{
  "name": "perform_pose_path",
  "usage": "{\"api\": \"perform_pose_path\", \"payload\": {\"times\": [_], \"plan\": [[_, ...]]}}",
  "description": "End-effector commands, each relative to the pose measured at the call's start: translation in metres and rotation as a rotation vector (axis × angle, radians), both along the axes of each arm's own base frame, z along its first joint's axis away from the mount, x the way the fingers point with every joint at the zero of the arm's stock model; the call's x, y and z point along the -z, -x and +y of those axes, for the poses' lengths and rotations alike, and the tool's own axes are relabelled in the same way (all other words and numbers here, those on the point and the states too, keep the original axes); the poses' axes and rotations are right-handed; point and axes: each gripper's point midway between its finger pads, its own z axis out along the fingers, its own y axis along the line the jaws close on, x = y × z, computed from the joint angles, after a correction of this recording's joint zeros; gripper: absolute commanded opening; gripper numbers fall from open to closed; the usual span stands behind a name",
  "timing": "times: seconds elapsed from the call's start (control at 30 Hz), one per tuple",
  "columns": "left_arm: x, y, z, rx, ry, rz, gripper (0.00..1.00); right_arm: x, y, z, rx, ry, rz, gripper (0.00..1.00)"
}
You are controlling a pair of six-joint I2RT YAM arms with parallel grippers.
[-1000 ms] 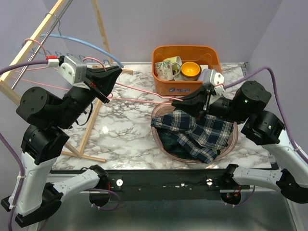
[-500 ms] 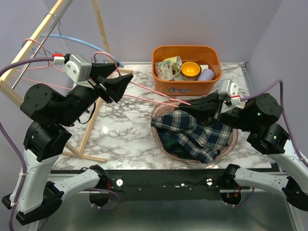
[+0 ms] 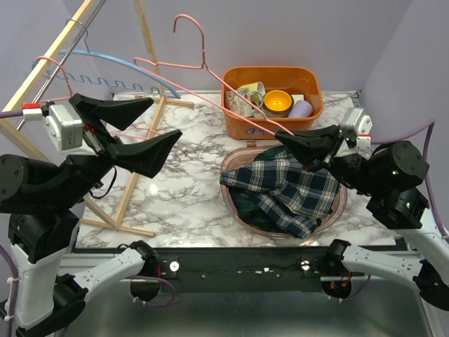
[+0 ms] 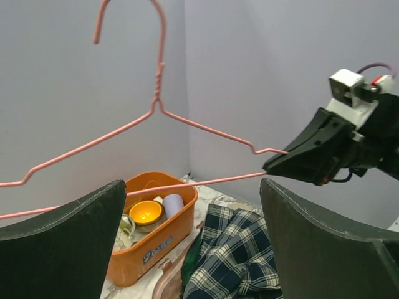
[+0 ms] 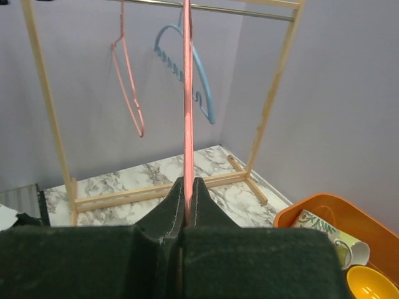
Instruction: Remove the skirt from the hanger
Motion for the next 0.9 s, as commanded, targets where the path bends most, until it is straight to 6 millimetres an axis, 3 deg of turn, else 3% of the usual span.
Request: {"api": "perform_pose_path", "payload": {"times": [0.0, 0.17, 0.23, 0.3, 0.33, 0.4, 0.43, 0.53, 0.57, 0.63, 0.67, 0.7, 0.73, 0.77, 0.8, 0.83, 0.87], "plan": [[0.004, 0.024, 0.001, 0.080, -0.002, -0.008, 0.99, -0.022, -0.031, -0.006, 0.156, -0.044, -0.041, 0.01], [0.034, 0.033, -0.002, 0.121, -0.056, 0.019, 0.99, -0.029, -0.081, 0.002, 0.354, -0.031, -0.064, 0.01], [0.044, 0.033, -0.001, 0.116, -0.077, 0.047, 0.99, -0.047, -0.089, 0.000, 0.389, -0.061, -0.090, 0.01], [0.052, 0.036, 0.002, 0.114, -0.088, 0.066, 0.99, -0.043, -0.102, 0.018, 0.376, -0.024, -0.088, 0.01], [0.054, 0.038, 0.003, 0.118, -0.091, 0.066, 0.99, -0.053, -0.104, 0.020, 0.376, -0.027, -0.093, 0.01], [0.065, 0.043, 0.003, 0.137, -0.110, 0.075, 0.99, -0.038, -0.120, 0.043, 0.349, 0.026, -0.062, 0.01], [0.070, 0.047, 0.002, 0.153, -0.122, 0.074, 0.99, -0.048, -0.121, 0.045, 0.340, 0.020, -0.065, 0.01], [0.089, 0.057, -0.001, 0.200, -0.160, 0.064, 0.99, -0.035, -0.140, 0.070, 0.311, 0.056, -0.030, 0.01], [0.099, 0.058, -0.001, 0.206, -0.168, 0.070, 0.99, -0.048, -0.141, 0.074, 0.290, 0.033, -0.036, 0.01], [0.104, 0.063, -0.002, 0.228, -0.175, 0.059, 0.99, -0.031, -0.159, 0.095, 0.269, 0.079, 0.000, 0.01], [0.107, 0.065, -0.001, 0.234, -0.177, 0.055, 0.99, -0.051, -0.160, 0.094, 0.260, 0.046, -0.017, 0.01], [0.108, 0.066, -0.001, 0.235, -0.178, 0.058, 0.99, -0.051, -0.164, 0.099, 0.252, 0.050, -0.013, 0.01], [0.108, 0.067, 0.001, 0.228, -0.179, 0.056, 0.99, -0.032, -0.177, 0.118, 0.228, 0.102, 0.018, 0.01], [0.107, 0.067, 0.002, 0.223, -0.178, 0.056, 0.99, -0.031, -0.181, 0.122, 0.219, 0.114, 0.023, 0.01], [0.108, 0.067, 0.002, 0.220, -0.183, 0.063, 0.99, -0.049, -0.181, 0.122, 0.219, 0.090, 0.005, 0.01], [0.108, 0.068, 0.004, 0.217, -0.185, 0.061, 0.99, -0.029, -0.192, 0.134, 0.217, 0.137, 0.044, 0.01], [0.107, 0.068, 0.004, 0.214, -0.191, 0.053, 0.99, -0.025, -0.196, 0.138, 0.212, 0.141, 0.057, 0.01]]}}
